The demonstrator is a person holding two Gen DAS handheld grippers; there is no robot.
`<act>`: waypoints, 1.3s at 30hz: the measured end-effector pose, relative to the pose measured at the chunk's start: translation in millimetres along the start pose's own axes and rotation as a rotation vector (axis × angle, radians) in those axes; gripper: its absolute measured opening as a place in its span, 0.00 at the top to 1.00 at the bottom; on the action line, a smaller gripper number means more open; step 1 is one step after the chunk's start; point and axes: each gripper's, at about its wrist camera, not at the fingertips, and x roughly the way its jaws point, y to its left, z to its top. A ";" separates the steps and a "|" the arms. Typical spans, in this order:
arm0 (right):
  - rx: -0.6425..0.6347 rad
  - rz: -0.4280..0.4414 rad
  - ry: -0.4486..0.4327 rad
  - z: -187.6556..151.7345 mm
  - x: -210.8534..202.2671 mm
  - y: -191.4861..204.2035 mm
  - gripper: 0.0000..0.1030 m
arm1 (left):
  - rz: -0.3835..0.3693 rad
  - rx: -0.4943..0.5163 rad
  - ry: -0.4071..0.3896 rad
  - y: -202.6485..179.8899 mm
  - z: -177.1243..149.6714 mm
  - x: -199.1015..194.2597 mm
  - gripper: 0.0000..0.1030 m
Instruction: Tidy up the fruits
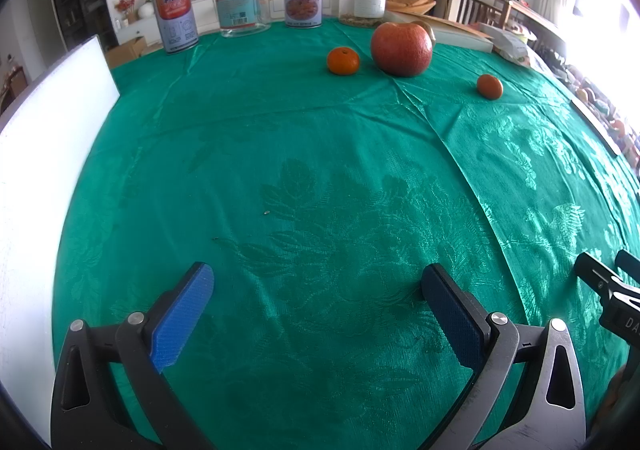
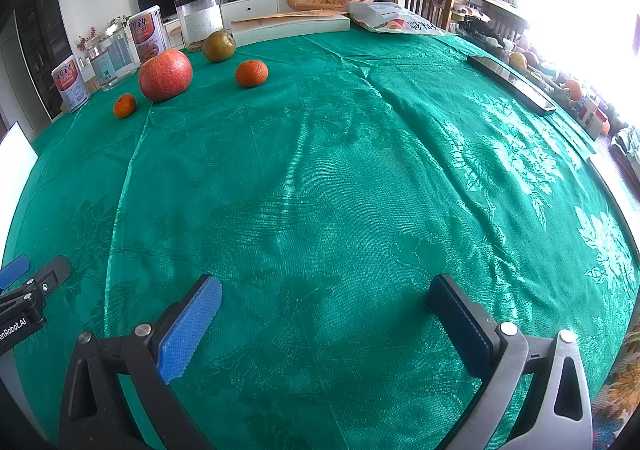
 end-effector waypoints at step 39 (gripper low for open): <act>0.000 0.001 0.000 0.4 0.1 0.1 0.00 | -0.007 0.005 0.078 -0.9 12.5 4.7 0.01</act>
